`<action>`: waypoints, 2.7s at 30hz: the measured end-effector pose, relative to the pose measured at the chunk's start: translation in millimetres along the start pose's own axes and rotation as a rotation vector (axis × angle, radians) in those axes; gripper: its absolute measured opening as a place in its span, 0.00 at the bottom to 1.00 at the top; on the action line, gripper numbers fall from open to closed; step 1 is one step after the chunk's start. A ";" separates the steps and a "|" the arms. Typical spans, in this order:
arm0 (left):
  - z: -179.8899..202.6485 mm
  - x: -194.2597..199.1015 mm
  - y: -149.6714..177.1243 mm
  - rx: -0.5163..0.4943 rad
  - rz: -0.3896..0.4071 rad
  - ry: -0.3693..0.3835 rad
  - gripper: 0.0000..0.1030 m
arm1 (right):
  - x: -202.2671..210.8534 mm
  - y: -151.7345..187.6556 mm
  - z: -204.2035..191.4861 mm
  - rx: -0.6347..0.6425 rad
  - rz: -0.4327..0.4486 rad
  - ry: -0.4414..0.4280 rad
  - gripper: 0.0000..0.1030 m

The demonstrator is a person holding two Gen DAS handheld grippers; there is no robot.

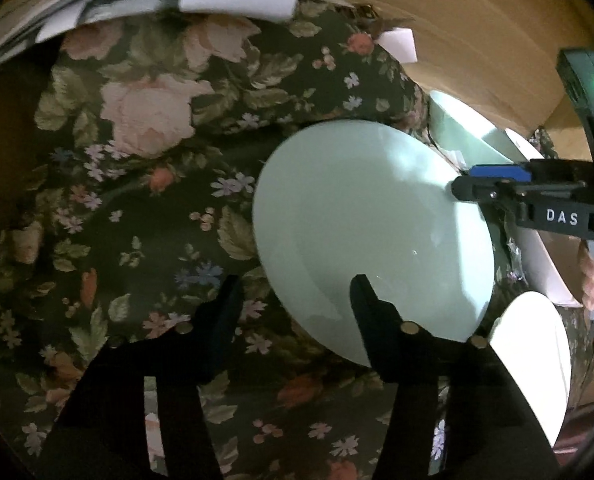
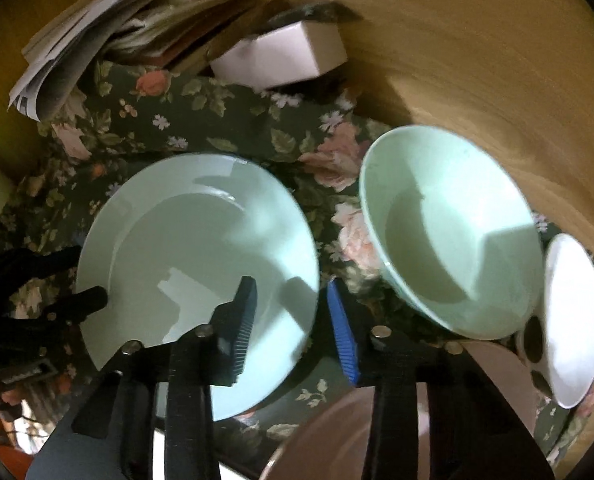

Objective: Organize plates and bowls

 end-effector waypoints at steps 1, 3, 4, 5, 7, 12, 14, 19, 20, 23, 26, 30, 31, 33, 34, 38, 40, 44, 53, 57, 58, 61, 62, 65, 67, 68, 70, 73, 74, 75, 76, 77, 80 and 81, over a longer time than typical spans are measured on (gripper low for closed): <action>1.4 -1.6 -0.4 -0.006 0.001 -0.004 0.52 | -2.6 -1.5 -1.1 0.005 -0.017 0.004 0.31; 4.7 -2.6 -1.3 -0.018 0.007 -0.010 0.49 | -7.8 -4.4 -2.6 0.008 -0.042 0.007 0.31; 6.3 -3.6 -2.2 -0.022 0.007 -0.007 0.48 | -10.8 -6.0 -2.4 0.005 -0.057 0.012 0.30; 7.4 -4.1 -2.4 -0.023 0.008 -0.001 0.47 | -13.2 -7.6 -2.0 0.002 -0.064 0.021 0.30; 10.2 -6.4 -3.8 -0.023 0.010 0.002 0.47 | -16.0 -10.0 2.2 0.006 -0.073 0.033 0.31; 11.8 -10.6 -8.0 -0.020 0.011 0.015 0.45 | -19.2 -10.7 -3.1 0.012 -0.077 0.019 0.31; 10.5 -11.5 -10.0 -0.020 0.010 0.007 0.44 | -19.9 -6.5 -9.1 0.014 -0.073 0.019 0.31; -6.6 -3.8 -4.2 0.022 0.012 0.000 0.44 | -15.3 -4.2 -15.2 0.011 -0.079 -0.044 0.30; -10.2 -2.5 -3.0 0.032 0.013 0.001 0.44 | -13.4 -3.2 -18.4 0.015 -0.076 -0.050 0.30; -19.4 4.7 2.8 0.036 0.020 -0.026 0.44 | -9.5 0.2 -28.8 0.028 -0.069 -0.074 0.30; -27.6 8.6 9.1 0.039 0.019 -0.064 0.44 | -12.4 5.3 -40.5 0.013 -0.098 -0.128 0.30; -36.4 11.7 18.2 0.056 0.014 -0.085 0.44 | -14.3 12.3 -60.7 0.060 -0.086 -0.128 0.30; -38.3 12.9 19.6 0.055 0.014 -0.091 0.44 | -13.5 13.0 -64.6 0.065 -0.085 -0.131 0.30; -42.9 16.6 23.5 0.056 0.022 -0.098 0.44 | -14.6 14.7 -69.0 0.051 -0.089 -0.141 0.30; -43.9 18.1 23.8 0.056 0.024 -0.096 0.45 | -15.1 15.9 -69.9 0.050 -0.088 -0.137 0.30; -47.7 18.1 27.0 0.064 0.035 -0.079 0.45 | -20.6 27.5 -77.0 0.029 -0.068 -0.125 0.31; -45.5 16.0 27.1 0.055 0.044 -0.077 0.46 | -21.4 28.3 -74.4 0.010 -0.060 -0.132 0.33; -45.3 15.4 27.1 0.050 0.053 -0.048 0.51 | -30.7 29.1 -81.0 -0.031 -0.046 -0.144 0.35; -42.1 18.9 26.5 0.079 0.088 -0.045 0.52 | -16.8 24.2 -82.1 -0.015 0.039 -0.136 0.28; -42.9 37.2 27.2 0.074 0.132 -0.039 0.52 | -2.9 23.1 -80.1 -0.020 0.087 -0.157 0.27; -42.4 41.1 27.0 0.068 0.145 -0.040 0.52 | 1.5 23.3 -80.2 -0.021 0.102 -0.156 0.27; -40.1 48.6 25.7 0.065 0.162 -0.040 0.52 | 12.9 25.1 -80.5 -0.017 0.130 -0.156 0.27; -39.5 50.7 25.3 0.067 0.165 -0.037 0.52 | 12.7 25.1 -77.9 -0.017 0.132 -0.160 0.27; -37.4 58.5 25.1 0.069 0.177 -0.031 0.52 | 19.3 25.9 -72.1 -0.022 0.149 -0.171 0.27; -33.6 66.2 25.9 0.062 0.189 -0.031 0.52 | 30.3 31.5 -67.7 -0.028 0.167 -0.172 0.27; -31.3 69.5 27.0 0.058 0.197 -0.032 0.52 | 36.3 34.9 -64.5 -0.027 0.178 -0.171 0.27; -26.4 74.6 29.2 0.048 0.209 -0.035 0.52 | 44.0 40.9 -61.0 -0.033 0.194 -0.171 0.27; -17.4 83.1 30.8 0.035 0.223 -0.039 0.52 | 55.9 49.6 -56.0 -0.037 0.225 -0.168 0.27; -14.9 86.0 31.5 0.033 0.226 -0.037 0.52 | 59.8 52.5 -54.6 -0.038 0.234 -0.167 0.27; -11.4 90.1 32.9 0.030 0.231 -0.035 0.52 | 63.0 54.7 -53.3 -0.038 0.241 -0.168 0.27; -8.9 91.8 32.8 0.028 0.234 -0.034 0.52 | 66.2 57.5 -51.6 -0.043 0.247 -0.173 0.27; -6.1 94.7 33.6 0.025 0.238 -0.033 0.52 | 70.4 61.0 -49.4 -0.049 0.253 -0.179 0.27; 4.4 103.2 37.2 0.019 0.252 -0.032 0.52 | 75.1 66.6 -51.8 -0.058 0.271 -0.182 0.27; 8.1 106.2 38.8 0.016 0.256 -0.031 0.52 | 78.4 69.9 -51.4 -0.057 0.279 -0.180 0.27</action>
Point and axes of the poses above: each gripper's, at about its wrist camera, not at the fingertips, and x roughly against the way its jaws point, z to its right, y to its underside, the point moved 3 cm from there along -x, roughly the way its jaws point, and after that the axes turned 8 degrees about -x, right-handed, at the moved point
